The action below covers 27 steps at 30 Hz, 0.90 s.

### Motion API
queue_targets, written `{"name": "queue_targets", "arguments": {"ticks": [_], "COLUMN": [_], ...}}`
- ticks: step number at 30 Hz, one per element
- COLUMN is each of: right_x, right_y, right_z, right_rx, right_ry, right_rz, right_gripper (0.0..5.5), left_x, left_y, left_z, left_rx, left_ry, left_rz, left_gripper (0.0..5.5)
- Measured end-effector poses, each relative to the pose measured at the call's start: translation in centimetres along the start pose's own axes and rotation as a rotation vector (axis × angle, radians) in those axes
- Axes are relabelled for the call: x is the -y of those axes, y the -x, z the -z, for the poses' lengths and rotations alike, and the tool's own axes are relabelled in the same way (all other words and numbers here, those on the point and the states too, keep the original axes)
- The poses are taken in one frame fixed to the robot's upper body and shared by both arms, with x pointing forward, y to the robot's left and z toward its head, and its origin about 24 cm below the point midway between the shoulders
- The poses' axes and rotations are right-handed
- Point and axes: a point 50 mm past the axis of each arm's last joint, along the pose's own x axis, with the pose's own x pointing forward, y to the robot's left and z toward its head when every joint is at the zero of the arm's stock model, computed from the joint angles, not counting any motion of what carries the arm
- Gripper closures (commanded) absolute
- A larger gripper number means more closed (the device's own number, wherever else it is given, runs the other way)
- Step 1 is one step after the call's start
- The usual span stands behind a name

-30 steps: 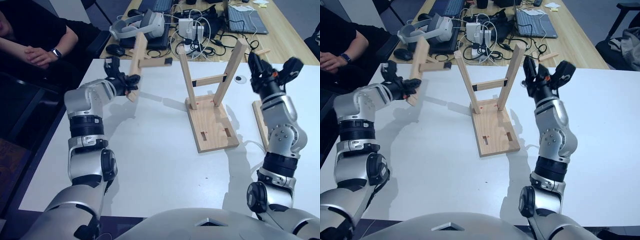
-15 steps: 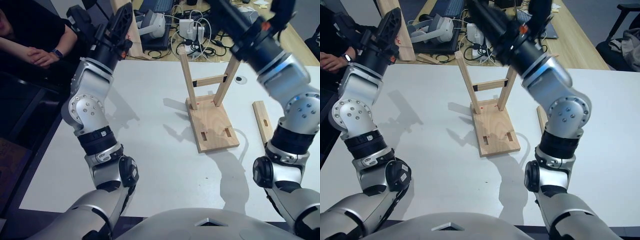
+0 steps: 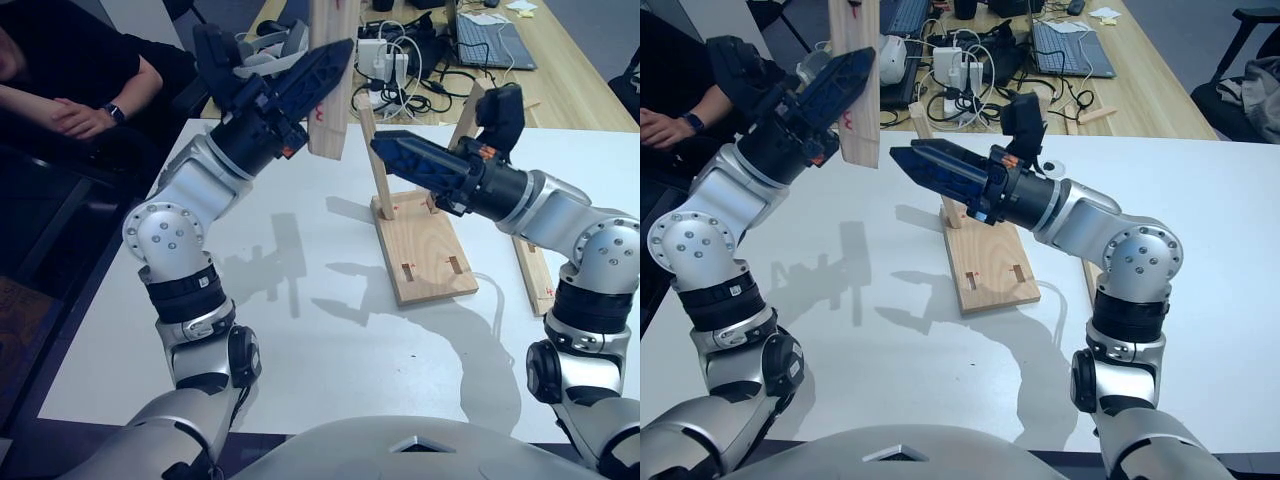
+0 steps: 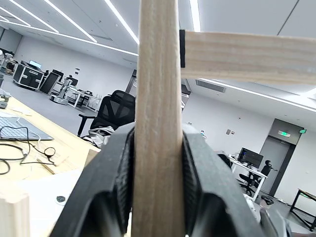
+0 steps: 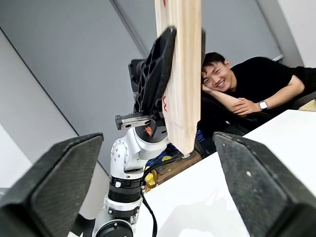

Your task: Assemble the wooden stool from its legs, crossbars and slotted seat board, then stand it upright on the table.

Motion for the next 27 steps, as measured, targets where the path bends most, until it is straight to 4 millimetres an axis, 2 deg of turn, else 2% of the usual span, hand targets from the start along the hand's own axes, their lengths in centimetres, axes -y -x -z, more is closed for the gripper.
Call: {"name": "queue_targets", "arguments": {"ticks": [7,14,21,24,27], "right_x": [0.3,0.7,0.5,0.3,0.1], "right_y": [-0.9,-1.4,-1.6,-1.6,-1.6], "right_z": [0.8,0.9,0.9,1.0,0.9], "right_rx": [-0.022,0.009,0.015,0.011,0.015], "right_ry": [0.011,0.017,0.004,0.000,-0.003], "right_rz": [-0.008,0.002,-0.021,-0.036,-0.057], "right_gripper": [1.37,2.45,3.78,4.19,4.35], "left_x": [1.2,1.8,2.1,2.2,2.4], "left_y": [-0.3,-0.2,-0.3,-0.4,-0.4], "left_z": [1.1,1.8,2.4,2.5,2.3], "left_rx": [-0.017,-0.029,-0.052,-0.055,-0.047], "left_ry": [0.048,0.095,0.113,0.118,0.130], "left_rz": [0.036,0.055,0.060,0.058,0.078], "left_gripper": [4.47,4.47,4.47,4.47,4.47]}}
